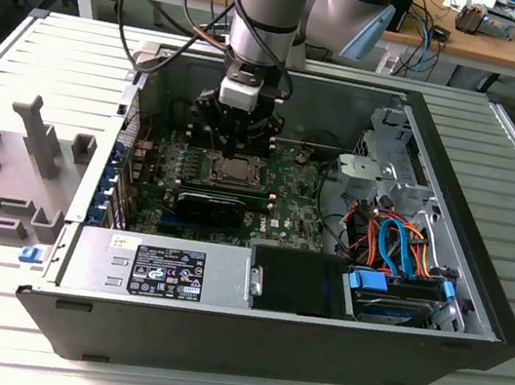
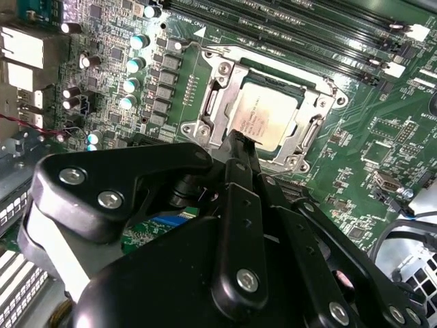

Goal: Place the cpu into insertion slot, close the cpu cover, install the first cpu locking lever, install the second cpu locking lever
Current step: 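Install the first cpu locking lever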

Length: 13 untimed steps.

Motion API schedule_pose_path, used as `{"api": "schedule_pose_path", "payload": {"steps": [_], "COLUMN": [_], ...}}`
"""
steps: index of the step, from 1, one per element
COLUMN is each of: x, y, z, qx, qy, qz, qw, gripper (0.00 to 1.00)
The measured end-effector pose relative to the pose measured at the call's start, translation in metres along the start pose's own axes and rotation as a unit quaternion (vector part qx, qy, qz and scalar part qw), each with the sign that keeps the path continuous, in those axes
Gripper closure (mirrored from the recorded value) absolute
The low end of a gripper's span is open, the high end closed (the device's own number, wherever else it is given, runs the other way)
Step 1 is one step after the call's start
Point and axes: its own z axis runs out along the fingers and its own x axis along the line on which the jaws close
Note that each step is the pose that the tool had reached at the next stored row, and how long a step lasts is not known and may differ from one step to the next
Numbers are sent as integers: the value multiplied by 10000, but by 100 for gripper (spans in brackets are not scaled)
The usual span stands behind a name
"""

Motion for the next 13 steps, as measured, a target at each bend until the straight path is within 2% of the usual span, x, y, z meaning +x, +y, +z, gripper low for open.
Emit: {"api": "schedule_pose_path", "payload": {"steps": [13], "x": [0], "y": [0], "z": [0], "qx": [-11], "qy": [5], "qz": [-161], "qw": [9999], "gripper": [89]}}
